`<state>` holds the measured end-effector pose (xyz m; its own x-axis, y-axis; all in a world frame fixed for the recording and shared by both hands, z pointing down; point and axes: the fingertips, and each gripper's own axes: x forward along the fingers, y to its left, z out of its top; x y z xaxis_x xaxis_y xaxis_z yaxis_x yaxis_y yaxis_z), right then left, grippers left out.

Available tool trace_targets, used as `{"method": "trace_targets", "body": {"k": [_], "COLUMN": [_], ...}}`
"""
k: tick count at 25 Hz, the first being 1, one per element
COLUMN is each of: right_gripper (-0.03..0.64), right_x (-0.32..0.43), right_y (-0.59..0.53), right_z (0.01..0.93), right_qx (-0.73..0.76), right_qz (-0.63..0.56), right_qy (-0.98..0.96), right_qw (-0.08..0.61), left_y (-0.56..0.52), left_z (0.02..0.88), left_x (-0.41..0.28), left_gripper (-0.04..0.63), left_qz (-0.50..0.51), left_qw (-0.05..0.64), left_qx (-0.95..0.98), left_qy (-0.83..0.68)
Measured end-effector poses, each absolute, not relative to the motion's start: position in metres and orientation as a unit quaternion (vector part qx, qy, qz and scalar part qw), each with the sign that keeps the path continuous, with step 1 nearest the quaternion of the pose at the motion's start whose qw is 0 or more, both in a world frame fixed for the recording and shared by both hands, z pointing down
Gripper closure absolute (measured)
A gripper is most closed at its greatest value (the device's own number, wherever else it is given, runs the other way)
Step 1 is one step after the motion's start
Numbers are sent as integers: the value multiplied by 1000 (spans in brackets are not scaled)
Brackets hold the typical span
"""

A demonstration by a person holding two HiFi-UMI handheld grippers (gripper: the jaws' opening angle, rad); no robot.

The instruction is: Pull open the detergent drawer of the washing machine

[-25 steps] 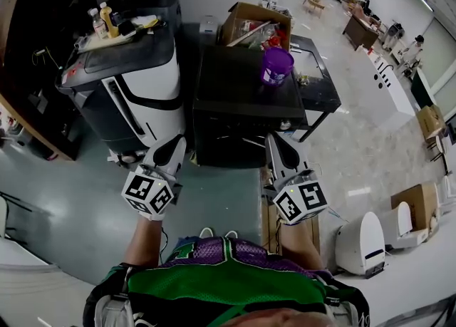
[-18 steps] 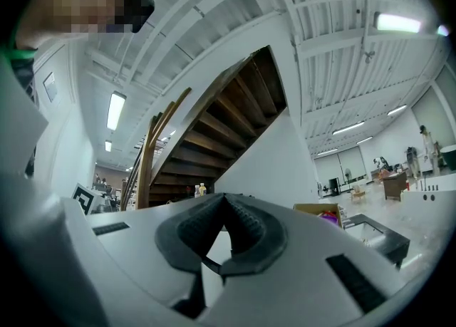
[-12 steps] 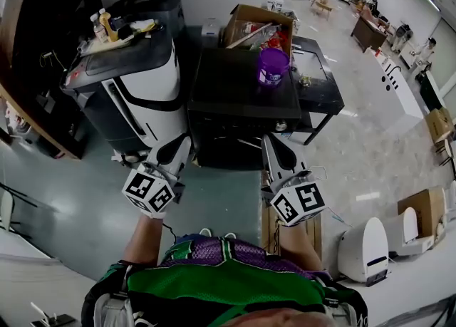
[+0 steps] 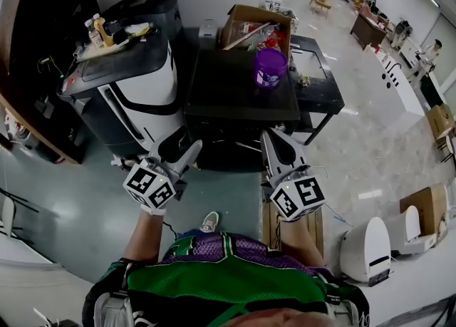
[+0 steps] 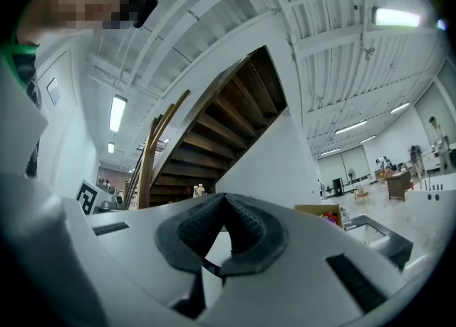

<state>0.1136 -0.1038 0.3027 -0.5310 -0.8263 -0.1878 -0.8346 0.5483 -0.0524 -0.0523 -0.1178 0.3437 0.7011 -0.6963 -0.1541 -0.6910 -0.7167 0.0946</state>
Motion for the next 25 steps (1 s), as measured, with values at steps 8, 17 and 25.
{"method": "trace_targets", "body": {"k": [8, 17, 25], "right_gripper": [615, 615, 615], "right_x": [112, 113, 115], "right_y": [-128, -154, -184], "right_z": [298, 311, 335], "right_qx": [-478, -487, -493], "right_qz": [38, 29, 13], "right_qy": [873, 870, 868], "right_qw": [91, 74, 57], "left_y": [-147, -197, -233], "left_z": [338, 398, 466], "left_x": [-40, -47, -43], "left_gripper": [202, 199, 199], "left_qz": [-115, -134, -129], "left_qw": [11, 120, 196], "left_qx": [932, 925, 913], "left_qy": [-343, -333, -333]}}
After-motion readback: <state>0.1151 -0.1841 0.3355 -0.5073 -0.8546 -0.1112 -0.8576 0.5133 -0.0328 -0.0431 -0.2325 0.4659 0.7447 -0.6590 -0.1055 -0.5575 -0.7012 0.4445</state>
